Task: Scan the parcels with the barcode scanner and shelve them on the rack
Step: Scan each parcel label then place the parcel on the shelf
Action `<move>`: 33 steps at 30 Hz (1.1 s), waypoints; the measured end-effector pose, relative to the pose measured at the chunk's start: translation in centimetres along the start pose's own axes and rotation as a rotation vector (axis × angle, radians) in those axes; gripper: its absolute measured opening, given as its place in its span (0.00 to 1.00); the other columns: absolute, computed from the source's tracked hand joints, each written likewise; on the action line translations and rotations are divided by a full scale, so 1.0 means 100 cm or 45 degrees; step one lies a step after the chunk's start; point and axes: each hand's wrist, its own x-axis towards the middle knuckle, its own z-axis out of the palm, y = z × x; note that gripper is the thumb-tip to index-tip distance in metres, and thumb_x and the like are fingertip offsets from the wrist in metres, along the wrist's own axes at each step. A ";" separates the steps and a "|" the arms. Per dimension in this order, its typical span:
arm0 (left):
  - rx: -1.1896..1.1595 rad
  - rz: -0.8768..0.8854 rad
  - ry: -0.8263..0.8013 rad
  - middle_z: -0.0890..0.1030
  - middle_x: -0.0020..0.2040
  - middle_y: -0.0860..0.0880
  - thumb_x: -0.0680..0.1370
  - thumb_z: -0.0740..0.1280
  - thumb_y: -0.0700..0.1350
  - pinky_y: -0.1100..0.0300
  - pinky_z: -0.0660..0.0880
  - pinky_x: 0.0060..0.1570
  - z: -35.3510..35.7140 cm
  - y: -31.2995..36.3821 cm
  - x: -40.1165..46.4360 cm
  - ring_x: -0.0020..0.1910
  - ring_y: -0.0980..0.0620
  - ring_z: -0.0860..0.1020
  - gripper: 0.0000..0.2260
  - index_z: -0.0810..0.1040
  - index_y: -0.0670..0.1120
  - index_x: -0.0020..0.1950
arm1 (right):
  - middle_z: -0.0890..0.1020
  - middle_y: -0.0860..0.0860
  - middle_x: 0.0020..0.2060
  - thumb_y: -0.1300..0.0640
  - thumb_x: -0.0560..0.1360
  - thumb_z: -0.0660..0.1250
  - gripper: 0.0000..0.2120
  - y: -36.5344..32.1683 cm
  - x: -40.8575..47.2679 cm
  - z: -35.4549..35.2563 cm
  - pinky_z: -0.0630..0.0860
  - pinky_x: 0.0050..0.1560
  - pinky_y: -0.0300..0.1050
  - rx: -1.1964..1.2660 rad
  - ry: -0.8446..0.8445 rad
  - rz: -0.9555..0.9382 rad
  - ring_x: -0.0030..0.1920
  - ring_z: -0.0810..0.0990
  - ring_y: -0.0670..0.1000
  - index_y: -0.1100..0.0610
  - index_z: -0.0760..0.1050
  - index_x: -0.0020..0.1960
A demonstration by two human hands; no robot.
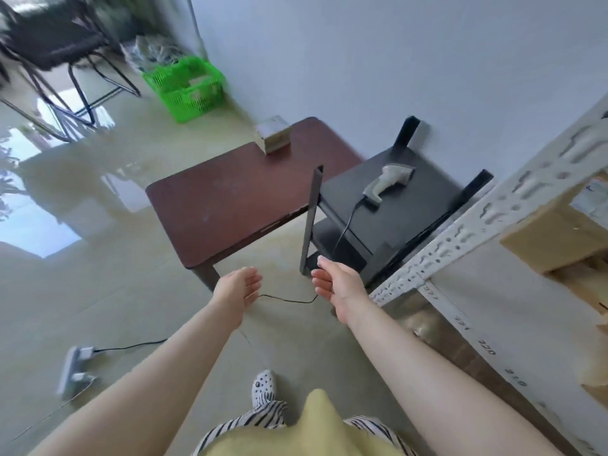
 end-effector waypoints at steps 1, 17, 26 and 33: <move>-0.008 0.005 0.006 0.79 0.42 0.47 0.82 0.66 0.41 0.65 0.74 0.35 -0.007 0.012 0.008 0.37 0.54 0.77 0.06 0.76 0.42 0.58 | 0.81 0.50 0.38 0.53 0.78 0.70 0.08 -0.006 0.005 0.014 0.77 0.40 0.39 0.000 0.001 -0.008 0.36 0.79 0.46 0.57 0.78 0.52; -0.069 0.074 -0.084 0.80 0.47 0.49 0.80 0.71 0.48 0.62 0.76 0.42 0.040 0.179 0.140 0.42 0.55 0.79 0.05 0.77 0.48 0.49 | 0.81 0.51 0.43 0.51 0.78 0.70 0.07 -0.162 0.155 0.145 0.79 0.54 0.44 -0.066 0.015 -0.102 0.43 0.80 0.48 0.53 0.76 0.50; -0.032 0.113 -0.031 0.80 0.49 0.49 0.79 0.72 0.50 0.61 0.78 0.45 0.071 0.272 0.246 0.44 0.54 0.79 0.14 0.77 0.44 0.60 | 0.80 0.52 0.47 0.49 0.76 0.72 0.10 -0.237 0.283 0.197 0.80 0.54 0.45 -0.223 0.101 -0.113 0.45 0.79 0.49 0.53 0.76 0.51; 0.132 0.153 -0.038 0.78 0.52 0.49 0.79 0.71 0.52 0.58 0.79 0.54 0.118 0.321 0.368 0.51 0.51 0.78 0.17 0.75 0.45 0.63 | 0.77 0.51 0.50 0.48 0.76 0.72 0.17 -0.267 0.400 0.223 0.78 0.53 0.45 -0.305 0.235 -0.161 0.48 0.76 0.48 0.55 0.75 0.61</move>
